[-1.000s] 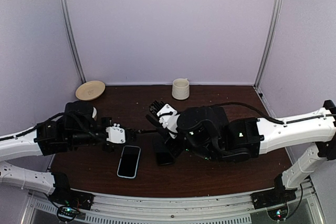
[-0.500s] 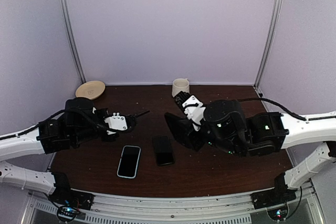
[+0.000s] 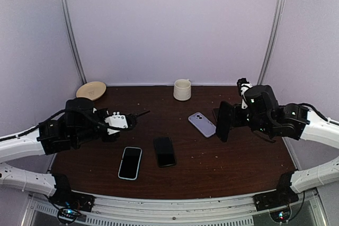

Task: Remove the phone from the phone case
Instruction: Place the phone case at the center of the board.

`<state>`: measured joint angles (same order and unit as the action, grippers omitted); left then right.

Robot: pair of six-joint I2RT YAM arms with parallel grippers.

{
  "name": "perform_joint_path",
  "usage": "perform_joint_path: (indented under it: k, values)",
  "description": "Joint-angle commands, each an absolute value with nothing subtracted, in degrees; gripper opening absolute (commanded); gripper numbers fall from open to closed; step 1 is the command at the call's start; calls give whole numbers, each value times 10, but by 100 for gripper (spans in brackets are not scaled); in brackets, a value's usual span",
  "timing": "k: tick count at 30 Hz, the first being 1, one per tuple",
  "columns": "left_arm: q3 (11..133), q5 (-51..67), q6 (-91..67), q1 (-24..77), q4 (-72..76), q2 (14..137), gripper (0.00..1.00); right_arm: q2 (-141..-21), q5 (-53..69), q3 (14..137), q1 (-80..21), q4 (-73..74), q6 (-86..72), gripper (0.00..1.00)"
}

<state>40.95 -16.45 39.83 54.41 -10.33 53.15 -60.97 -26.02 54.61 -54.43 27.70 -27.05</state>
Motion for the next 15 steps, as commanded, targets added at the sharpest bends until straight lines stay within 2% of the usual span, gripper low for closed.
perform_joint_path:
  k: [1, 11, 15]
  values:
    - [438, -160, 388, 541, -43, 527, 0, -571, -227, 500, -490, 299, -397, 0]
    - [439, -158, 386, 541, -45, 524, 0, -562, -145, 379, -374, 170, -547, 0]
    - [439, -158, 387, 541, -46, 524, 0, -573, -148, 354, -361, 135, -602, 0]
